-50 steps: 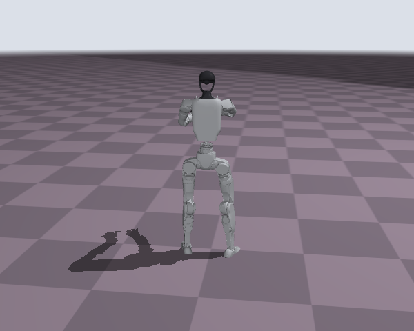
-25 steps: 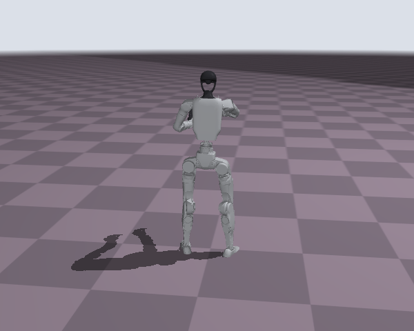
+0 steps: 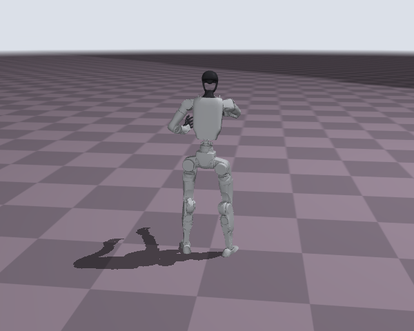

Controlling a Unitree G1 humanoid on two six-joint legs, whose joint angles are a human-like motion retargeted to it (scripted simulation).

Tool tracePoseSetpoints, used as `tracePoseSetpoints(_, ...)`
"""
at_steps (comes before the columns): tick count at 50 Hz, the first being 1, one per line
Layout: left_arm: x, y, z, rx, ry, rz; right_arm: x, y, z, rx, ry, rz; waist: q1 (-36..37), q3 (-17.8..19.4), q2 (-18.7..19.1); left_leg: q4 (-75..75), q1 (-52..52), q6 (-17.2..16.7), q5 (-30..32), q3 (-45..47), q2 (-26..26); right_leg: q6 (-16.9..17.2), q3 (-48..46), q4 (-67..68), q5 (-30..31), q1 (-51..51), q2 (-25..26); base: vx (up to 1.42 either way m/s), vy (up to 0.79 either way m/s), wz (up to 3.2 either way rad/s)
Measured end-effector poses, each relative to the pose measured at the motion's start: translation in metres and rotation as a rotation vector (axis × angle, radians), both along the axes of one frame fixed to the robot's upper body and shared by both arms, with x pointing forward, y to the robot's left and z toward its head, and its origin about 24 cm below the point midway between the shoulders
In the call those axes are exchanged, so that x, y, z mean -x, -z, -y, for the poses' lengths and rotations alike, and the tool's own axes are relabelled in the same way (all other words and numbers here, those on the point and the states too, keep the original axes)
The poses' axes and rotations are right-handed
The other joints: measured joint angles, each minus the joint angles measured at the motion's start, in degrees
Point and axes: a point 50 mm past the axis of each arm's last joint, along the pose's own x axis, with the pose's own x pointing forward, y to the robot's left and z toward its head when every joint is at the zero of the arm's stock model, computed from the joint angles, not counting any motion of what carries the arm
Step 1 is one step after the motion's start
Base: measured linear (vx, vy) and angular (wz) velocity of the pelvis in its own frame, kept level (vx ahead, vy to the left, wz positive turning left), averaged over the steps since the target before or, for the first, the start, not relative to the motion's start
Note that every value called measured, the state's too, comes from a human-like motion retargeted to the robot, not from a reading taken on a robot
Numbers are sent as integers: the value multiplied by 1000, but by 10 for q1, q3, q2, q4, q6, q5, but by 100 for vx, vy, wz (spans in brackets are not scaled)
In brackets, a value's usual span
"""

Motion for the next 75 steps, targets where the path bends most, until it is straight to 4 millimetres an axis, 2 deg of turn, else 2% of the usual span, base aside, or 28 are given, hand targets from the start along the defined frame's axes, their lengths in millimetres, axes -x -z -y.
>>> tracePoseSetpoints(2, 6, 6, -5, 16, -23, -28, 0, 1, 0, -10, 4, 1, 2, -1, 0, 1, 0, 0, 0, 6, 3, 0, 5, -5, 3, -1, 4, 0, -3, -28)
tracePoseSetpoints(5, -8, -7, 0, 29, -46, 29, -1, 7, 2, -19, 10, -17, -5, -4, -2, 1, -3, 5, 1, 1, 2, 0, 1, -8, 4, 0, 3, -1, 1, 9)
tracePoseSetpoints(8, -42, -36, 19, 34, -46, 132, -1, 19, 3, -12, 14, -58, -26, -9, -5, 0, -7, 10, 4, -19, -4, -1, -17, -3, -1, 6, -5, -3, 4, 55)
tracePoseSetpoints(10, -73, -61, 36, 38, -47, 180, -2, 24, 5, -10, 19, -82, -41, -10, -6, -1, -10, 10, 8, -35, -5, -4, -32, 4, -6, 9, -9, -3, 2, 71)
tracePoseSetpoints(13, -117, -92, 57, 3, -85, 182, -2, 33, 7, 11, 25, -107, -62, -15, -8, -2, -14, 7, 13, -58, -6, -10, -53, 19, -15, 11, -15, -2, 1, 68)
tracePoseSetpoints(15, -144, -109, 63, -60, -181, 152, -3, 37, 8, -84, 14, -117, -74, -16, -10, -2, -14, 4, 14, -70, -5, -12, -65, 30, -22, 13, -17, 0, 0, 55)
tracePoseSetpoints(18, -172, -119, 67, -254, -252, 102, -2, 42, 10, -76, -1, -179, -77, -22, -6, -2, -16, 4, 15, -81, -4, -15, -75, 45, -29, 12, -19, 2, 0, 34)
tracePoseSetpoints(20, -180, -117, 66, -369, -265, 80, -2, 45, 11, -58, 3, -199, -73, -27, -3, -2, -15, 5, 15, -84, -3, -16, -77, 50, -31, 13, -20, 0, 0, 0)
tracePoseSetpoints(23, -175, -104, 65, -427, -214, 89, -3, 45, 16, -54, 25, -191, -57, -30, 4, -2, -10, 9, 12, -81, -3, -18, -74, 52, -32, 14, -19, 2, -1, -6)
tracePoseSetpoints(25, -160, -89, 62, -404, -145, 107, -4, 44, 19, -58, 43, -175, -44, -31, 8, -2, -6, 10, 10, -74, -2, -19, -68, 50, -32, 15, -18, 6, -2, -27)
tracePoseSetpoints(30, -93, -41, 43, -257, 68, 88, -5, 40, 28, -81, 87, -143, -4, -33, 13, -1, 2, 13, 3, -51, -3, -16, -45, 39, -25, 13, -14, 6, -2, -40)
tracePoseSetpoints(33, -54, -15, 27, -171, 90, 31, -4, 36, 32, -79, 92, -116, 19, -32, 11, 0, 5, 12, -1, -35, -3, -12, -30, 30, -19, 11, -11, 5, -1, -44)
tracePoseSetpoints(36, -34, 0, 17, -123, 52, -11, -2, 36, 36, -81, 92, -102, 37, -33, 8, 1, 7, 13, -3, -25, -4, -9, -20, 22, -15, 10, -10, 3, -1, -32)
tracePoseSetpoints(38, -33, 1, 15, -109, 17, -11, -2, 39, 37, -88, 93, -102, 41, -35, 4, 1, 7, 15, -4, -22, -4, -8, -17, 19, -13, 10, -9, 0, 0, 0)
tracePoseSetpoints(40, -43, -7, 18, -101, -13, 16, -2, 42, 37, -100, 93, -112, 38, -38, 0, 1, 7, 17, -4, -24, -4, -9, -17, 18, -12, 11, -9, 0, 0, 0)
tracePoseSetpoints(45, -91, -54, 41, -26, -56, 113, 0, 54, 23, -83, 58, -155, 3, -42, -16, 0, 4, 22, -1, -38, 0, -15, -29, 28, -17, 12, -8, -3, 0, 18)
tracePoseSetpoints(48, -122, -85, 54, 16, -90, 134, 3, 55, 6, 39, 2, -155, -22, -41, -25, -1, 3, 23, 2, -45, 4, -17, -37, 38, -20, 9, -7, -3, 0, 13)
tracePoseSetpoints(50, -138, -100, 57, 7, -161, 128, 3, 55, -2, -53, -18, -135, -35, -37, -30, -1, 6, 23, 1, -47, 6, -16, -39, 41, -22, 11, -5, 0, 0, 0)
tracePoseSetpoints(53, -153, -101, 57, -94, -210, 89, 5, 56, -12, -59, -53, -173, -40, -39, -31, 0, 8, 24, 1, -41, 8, -14, -34, 40, -20, 11, -2, -1, 0, -17)
tracePoseSetpoints(55, -156, -94, 54, -157, -218, 74, 5, 53, -15, -61, -56, -178, -36, -38, -30, 0, 10, 24, 0, -31, 9, -11, -25, 35, -18, 10, 0, -1, 1, -44)
tracePoseSetpoints(57, -148, -83, 47, -176, -207, 79, 3, 50, -18, -78, -39, -150, -29, -36, -29, 2, 15, 24, -2, -17, 9, -9, -12, 29, -15, 10, 3, 0, 0, -63)
tracePoseSetpoints(59, -130, -67, 37, -162, -154, 92, 0, 47, -23, -41, -16, -123, -21, -34, -28, 5, 19, 23, -6, -1, 9, -6, 5, 21, -10, 8, 7, 1, 0, -75)
tracePoseSetpoints(65, -42, -4, 1, -43, -36, 17, 0, 28, -41, -113, -21, -116, 11, -28, -25, 12, 27, 11, -16, 57, 21, 0, 55, -9, 10, 0, 30, 1, -4, -83)
tracePoseSetpoints(68, -10, 18, -13, -36, -31, -59, 2, 18, -45, -121, -40, -81, 27, -25, -23, 14, 26, 4, -16, 76, 31, 0, 69, -23, 20, -4, 44, -1, -8, -55)
tracePoseSetpoints(70, -1, 23, -17, -62, -35, -87, 3, 18, -45, -118, -52, -77, 26, -29, -24, 63, 2, 9, -36, 82, 38, 0, 66, -16, 14, -12, 36, 0, 0, 0)
tracePoseSetpoints(71, -3, 18, -16, -70, -52, -60, 3, 18, -45, -122, -51, -74, 27, -29, -22, 40, 9, 5, -24, 79, 38, 0, 66, -26, 21, -9, 44, -3, -6, 4)
tracePoseSetpoints(73, -13, 2, -10, -88, -80, 12, 4, 22, -44, -123, -50, -80, 21, -30, -20, 19, 14, 3, -13, 70, 35, 0, 60, -35, 26, -5, 48, -4, -4, 26)
tracePoseSetpoints(75, -32, -23, 0, -96, -95, 107, 4, 28, -43, -115, -47, -102, 7, -34, -21, 14, 12, 5, -8, 55, 29, 0, 48, -34, 23, -1, 40, -4, 5, 69)
